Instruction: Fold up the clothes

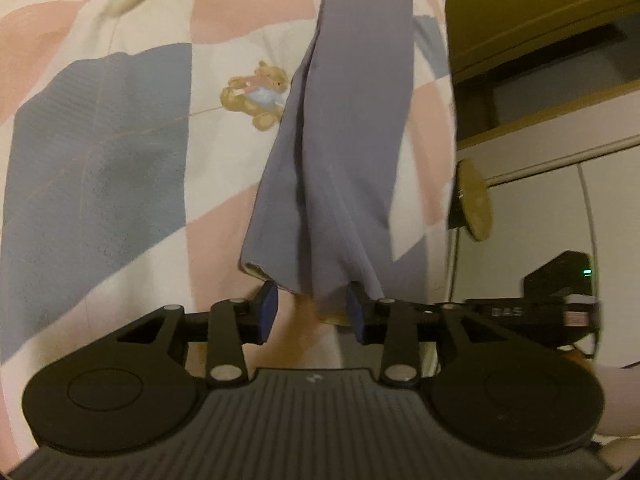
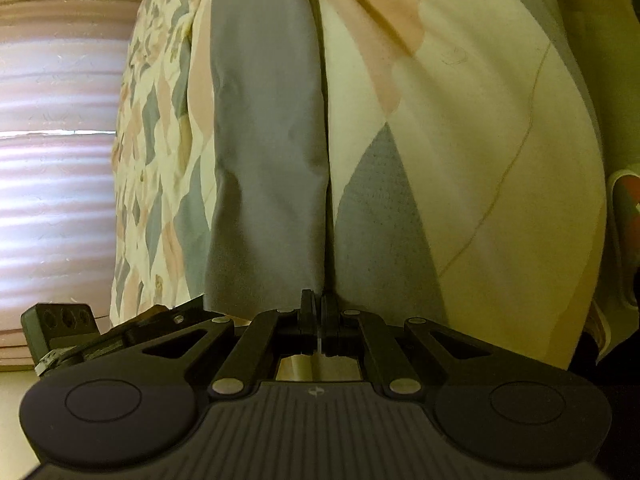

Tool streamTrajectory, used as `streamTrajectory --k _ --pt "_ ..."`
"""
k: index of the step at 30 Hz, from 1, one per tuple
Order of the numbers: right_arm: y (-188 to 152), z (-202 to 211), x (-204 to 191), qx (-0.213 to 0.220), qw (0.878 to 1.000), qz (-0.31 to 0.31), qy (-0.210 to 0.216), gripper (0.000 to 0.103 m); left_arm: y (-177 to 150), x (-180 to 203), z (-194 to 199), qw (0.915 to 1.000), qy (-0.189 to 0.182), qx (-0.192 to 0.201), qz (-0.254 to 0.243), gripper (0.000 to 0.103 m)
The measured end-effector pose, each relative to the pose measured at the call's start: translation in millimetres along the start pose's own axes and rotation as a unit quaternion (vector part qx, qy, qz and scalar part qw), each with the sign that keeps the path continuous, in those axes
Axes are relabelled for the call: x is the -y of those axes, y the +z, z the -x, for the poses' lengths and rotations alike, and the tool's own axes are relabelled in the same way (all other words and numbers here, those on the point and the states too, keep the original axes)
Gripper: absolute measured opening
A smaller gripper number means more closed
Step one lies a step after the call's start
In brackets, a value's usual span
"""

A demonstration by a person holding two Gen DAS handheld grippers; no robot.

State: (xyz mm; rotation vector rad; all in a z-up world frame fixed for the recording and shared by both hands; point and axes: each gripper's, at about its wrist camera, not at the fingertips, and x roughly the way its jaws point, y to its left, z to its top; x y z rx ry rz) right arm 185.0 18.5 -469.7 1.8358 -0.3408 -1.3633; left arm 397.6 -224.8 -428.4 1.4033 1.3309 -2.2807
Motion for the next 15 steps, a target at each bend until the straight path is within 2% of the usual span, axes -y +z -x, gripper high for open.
streamTrajectory --k 4,6,7,10,12,13,14,15 --pt "-3 -1 -1 -0.006 1.000 0.001 0.008 0.002 -4 -7 15 1.0000 -0.007 -0.001 0.002 0.035" --pt "-4 -3 1 -0.008 1.000 0.000 0.007 0.002 -3 -4 18 0.9999 -0.011 -0.005 -0.011 0.040" --pt "-4 -3 2 -0.009 1.000 0.000 0.006 0.002 -1 -1 16 0.9998 -0.011 -0.006 -0.018 0.044" --pt "-4 -5 3 -0.009 1.000 0.002 0.003 0.002 6 3 2 0.9994 -0.015 -0.011 -0.028 0.045" --pt "-4 -5 3 -0.010 1.000 0.005 0.001 0.002 8 -1 -15 0.9994 -0.014 -0.022 -0.021 0.038" --pt "-3 -5 3 -0.010 1.000 0.006 -0.001 0.002 9 -4 -23 0.9993 -0.012 -0.033 -0.014 0.025" --pt "-3 -5 3 -0.010 1.000 0.006 -0.002 0.002 9 -6 -29 0.9989 -0.009 -0.045 -0.005 0.001" --pt "-3 -3 2 -0.011 1.000 0.005 -0.002 0.002 7 -5 -31 0.9985 -0.010 -0.053 0.001 0.002"
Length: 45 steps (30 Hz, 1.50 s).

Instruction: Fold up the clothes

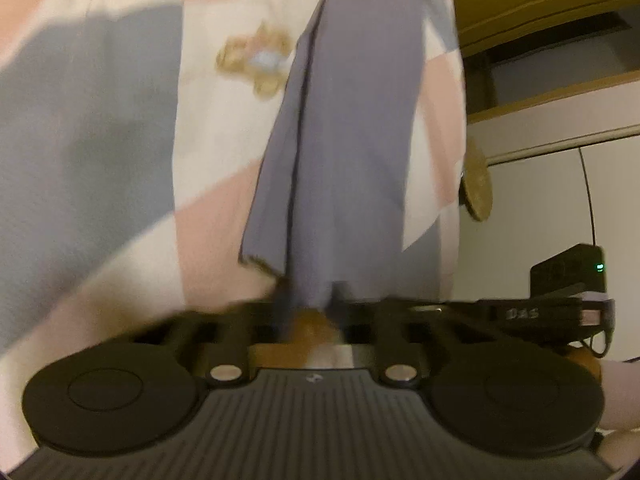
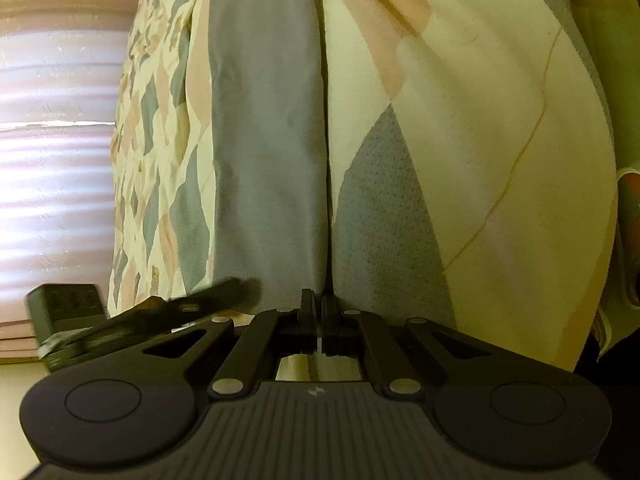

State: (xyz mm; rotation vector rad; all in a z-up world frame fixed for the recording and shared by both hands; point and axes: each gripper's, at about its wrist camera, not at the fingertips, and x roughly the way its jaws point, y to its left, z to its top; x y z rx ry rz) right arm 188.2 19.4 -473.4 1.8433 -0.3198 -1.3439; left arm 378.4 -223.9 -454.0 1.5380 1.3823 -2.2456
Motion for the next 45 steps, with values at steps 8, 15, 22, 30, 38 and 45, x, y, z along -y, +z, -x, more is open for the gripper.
streamTrajectory --k 8,15,22,30,38,45 --pt "25 55 -54 0.022 0.997 0.002 0.079 0.002 49 77 85 0.9893 0.009 0.103 -0.103 0.002" --pt "34 119 -127 0.186 0.954 0.173 0.160 0.001 51 102 114 0.9623 0.019 0.198 -0.186 0.002" --pt "1 -9 -12 0.035 0.998 0.044 0.008 0.001 26 23 4 0.9841 0.108 0.034 -0.137 0.002" --pt "-8 -12 -12 0.033 0.998 0.052 -0.007 0.002 27 32 5 0.9773 0.123 0.014 -0.172 0.008" --pt "2 -8 -15 0.068 0.996 0.054 -0.021 0.037 29 10 17 0.9821 0.106 0.036 -0.151 0.033" --pt "10 -20 -13 0.040 0.998 0.046 0.018 0.004 31 5 14 0.9927 0.042 0.040 -0.105 0.002"
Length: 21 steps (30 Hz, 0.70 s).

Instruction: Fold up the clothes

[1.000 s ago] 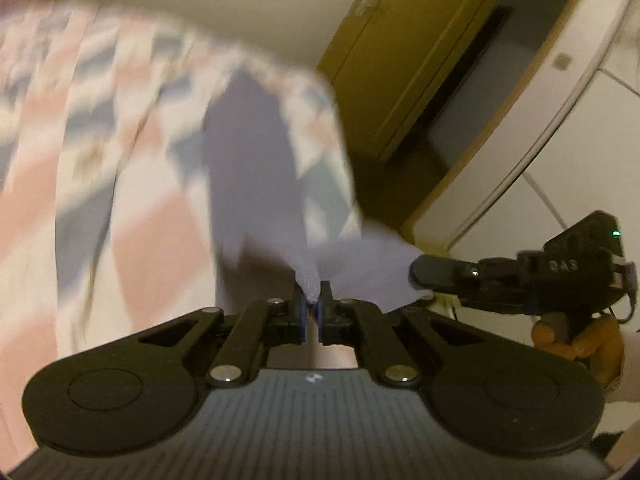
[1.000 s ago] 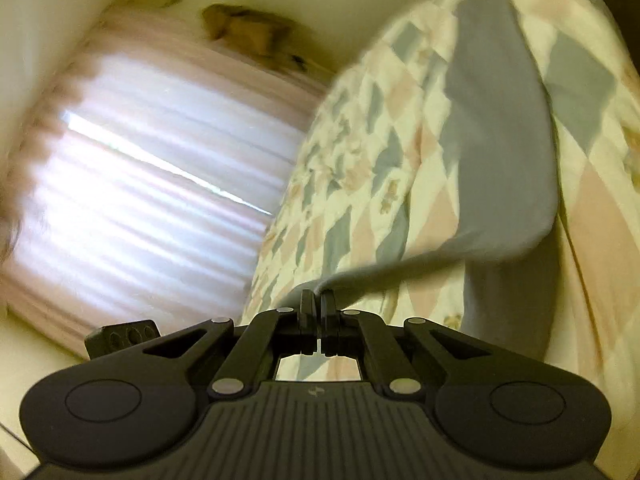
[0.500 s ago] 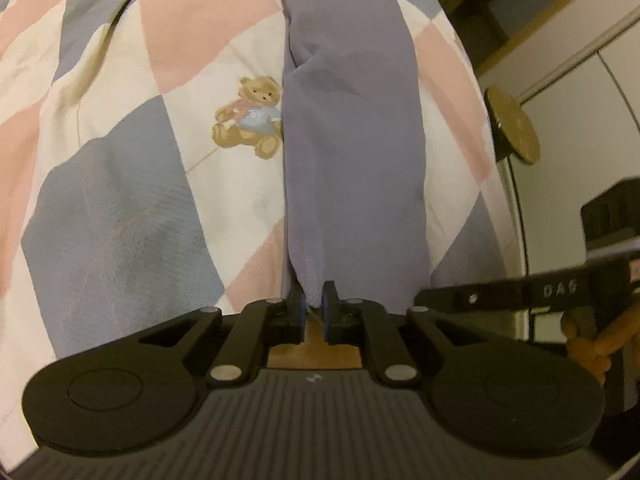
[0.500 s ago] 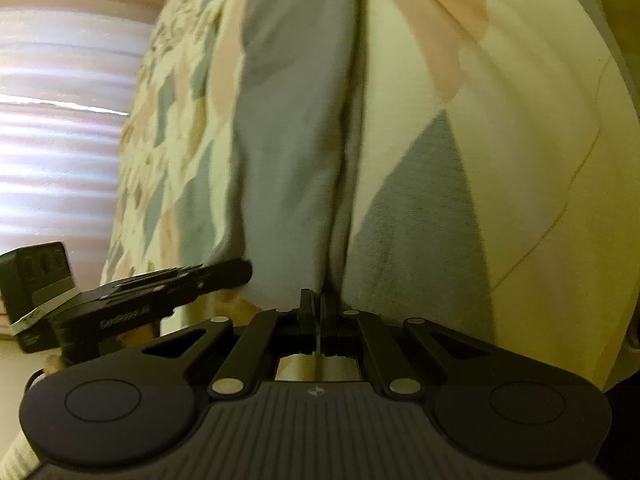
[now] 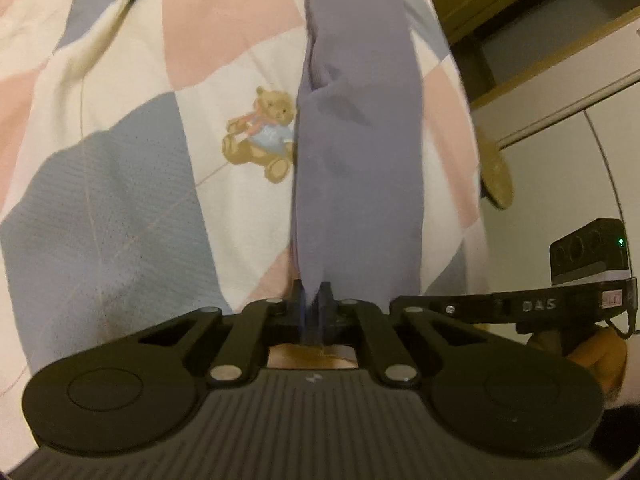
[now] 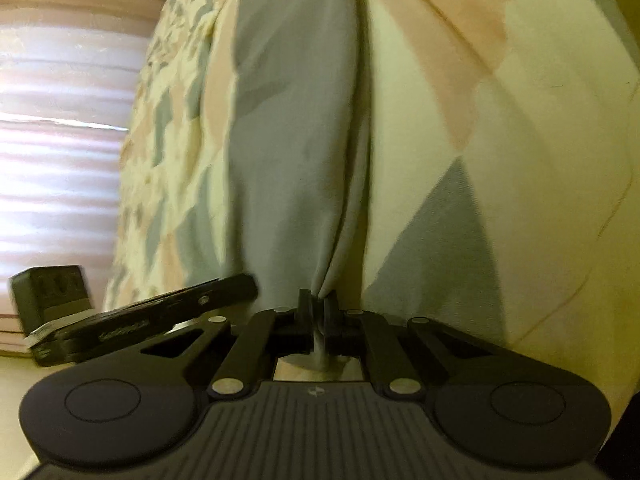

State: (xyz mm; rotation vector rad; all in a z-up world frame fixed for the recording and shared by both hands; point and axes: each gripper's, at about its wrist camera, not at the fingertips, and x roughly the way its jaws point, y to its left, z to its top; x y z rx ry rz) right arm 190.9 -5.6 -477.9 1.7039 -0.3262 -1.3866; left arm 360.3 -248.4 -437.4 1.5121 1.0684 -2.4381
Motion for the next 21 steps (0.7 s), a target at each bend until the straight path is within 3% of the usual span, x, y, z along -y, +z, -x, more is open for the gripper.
streamTrajectory --k 4,6,10,13,14,15,17,18,19,20,21 --pt "-4 40 -19 -0.009 0.999 0.020 0.038 0.004 -12 20 39 0.9992 -0.012 0.036 -0.008 0.002" --pt "-7 52 -25 -0.009 0.999 0.034 0.036 0.004 -18 18 37 0.9991 -0.015 0.039 0.006 0.002" --pt "-7 32 -3 -0.023 0.998 0.043 -0.028 0.003 -30 6 -10 0.9997 0.002 0.000 0.025 0.003" --pt "0 19 4 -0.035 0.995 0.068 -0.070 0.002 -32 -7 -32 0.9978 -0.015 -0.001 0.064 0.003" --pt "1 22 -2 -0.033 0.993 0.087 -0.076 0.012 -32 -8 -30 0.9974 -0.018 0.003 0.069 0.003" --pt "-6 27 -16 -0.022 0.983 0.153 -0.097 0.021 -33 -7 -28 0.9974 -0.019 0.005 0.069 0.003" --pt "-21 36 -45 0.001 0.948 0.286 -0.138 0.035 -34 -8 -20 0.9965 -0.024 0.009 0.080 0.003" --pt "-35 39 -58 0.021 0.917 0.364 -0.163 0.050 -33 -10 -16 0.9955 -0.028 0.010 0.090 0.003" --pt "-55 41 -71 0.047 0.870 0.452 -0.191 0.058 -32 -11 -13 0.9949 -0.029 0.011 0.096 0.003" --pt "-78 38 -80 0.064 0.816 0.538 -0.204 0.065 -29 -10 -10 0.9947 -0.028 0.013 0.099 0.003" --pt "-95 33 -82 0.066 0.780 0.590 -0.198 0.064 -27 -9 -8 0.9948 -0.027 0.014 0.097 0.003"
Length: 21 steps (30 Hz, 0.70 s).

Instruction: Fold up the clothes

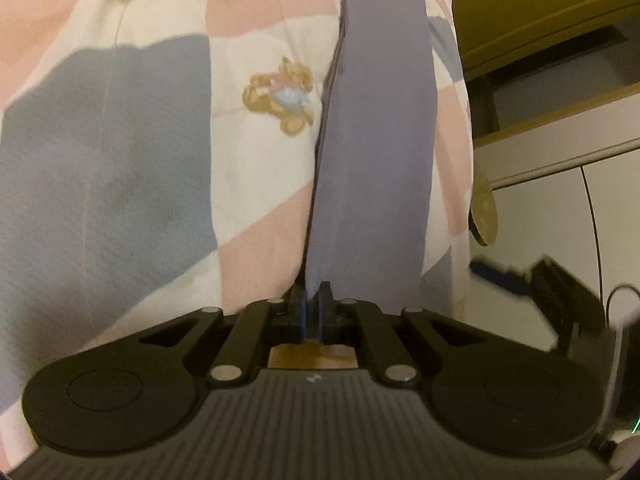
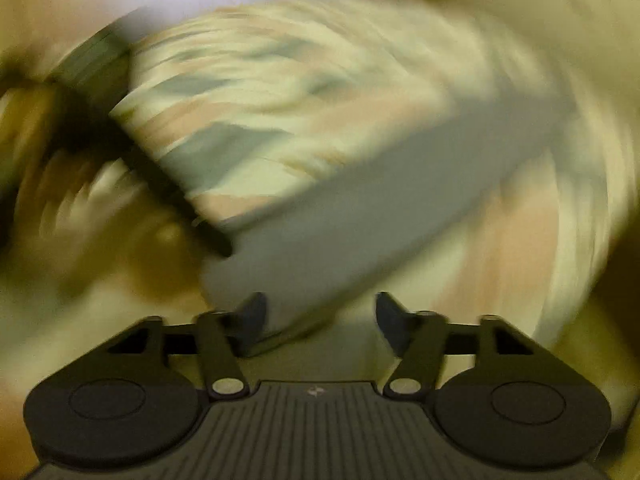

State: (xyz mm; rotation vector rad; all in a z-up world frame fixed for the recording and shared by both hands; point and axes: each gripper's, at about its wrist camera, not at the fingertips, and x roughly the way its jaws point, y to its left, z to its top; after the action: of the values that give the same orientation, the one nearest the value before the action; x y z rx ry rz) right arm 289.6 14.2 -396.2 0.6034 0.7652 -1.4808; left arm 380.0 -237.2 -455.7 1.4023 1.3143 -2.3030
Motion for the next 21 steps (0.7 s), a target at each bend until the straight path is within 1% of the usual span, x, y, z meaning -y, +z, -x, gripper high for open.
streamTrajectory --k 1,2,3,5,6,7,8,9,10,11,13,14,15,16,17,18,19,21 --pt "-2 1 -18 0.016 0.998 0.060 0.001 0.063 2 2 1 1.0000 0.001 0.000 -0.004 0.003" --pt "-5 -2 -37 0.025 0.994 0.107 0.003 0.061 3 4 1 1.0000 0.004 -0.002 -0.008 0.003" --pt "-10 -5 -49 0.031 0.990 0.139 -0.005 0.060 2 5 0 1.0000 0.004 -0.002 -0.009 0.003" --pt "-21 -17 -76 0.041 0.975 0.211 -0.048 0.057 1 4 -1 1.0000 0.003 -0.002 -0.007 0.002" --pt "-23 -27 -85 0.040 0.968 0.236 -0.071 0.057 1 2 -2 1.0000 0.000 0.000 -0.001 0.002" --pt "-27 -36 -92 0.034 0.961 0.258 -0.093 0.056 0 1 -2 1.0000 -0.003 0.001 0.005 0.002" --pt "-31 -45 -96 0.024 0.955 0.276 -0.110 0.053 -1 -3 1 0.9999 -0.006 0.003 0.010 0.002" --pt "-34 -52 -99 0.018 0.951 0.286 -0.119 0.051 -3 -5 3 0.9999 -0.008 0.004 0.013 0.002" --pt "-38 -59 -102 0.013 0.946 0.297 -0.127 0.051 -3 -6 5 0.9999 -0.007 0.004 0.011 0.002" --pt "-42 -61 -104 0.018 0.943 0.307 -0.131 0.050 -3 -6 6 0.9999 -0.005 0.004 0.009 0.002" --pt "-44 -67 -104 0.024 0.936 0.323 -0.138 0.045 -2 -5 7 1.0000 -0.005 0.005 0.004 0.003" --pt "-45 -69 -104 0.026 0.933 0.330 -0.141 0.040 -2 -5 8 1.0000 -0.005 0.006 0.005 0.003" --pt "-44 -71 -101 0.022 0.934 0.328 -0.141 0.036 -2 -5 8 0.9999 -0.005 0.007 0.006 0.003" --pt "-42 -73 -97 0.019 0.935 0.325 -0.141 0.026 -2 -5 8 0.9999 -0.005 0.008 0.007 0.003" --pt "-38 -75 -92 0.018 0.937 0.322 -0.135 0.013 -2 -4 9 0.9999 -0.004 0.009 0.008 0.003" --pt "-35 -76 -88 0.017 0.939 0.320 -0.129 0.004 -2 -4 9 0.9999 -0.002 0.010 0.009 0.003" --pt "-31 -77 -83 0.017 0.941 0.316 -0.122 0.004 -2 -3 10 0.9999 -0.001 0.011 0.010 0.003" --pt "-23 -70 -70 0.017 0.949 0.302 -0.090 0.004 -2 3 17 0.9999 0.006 0.016 -0.004 0.004"
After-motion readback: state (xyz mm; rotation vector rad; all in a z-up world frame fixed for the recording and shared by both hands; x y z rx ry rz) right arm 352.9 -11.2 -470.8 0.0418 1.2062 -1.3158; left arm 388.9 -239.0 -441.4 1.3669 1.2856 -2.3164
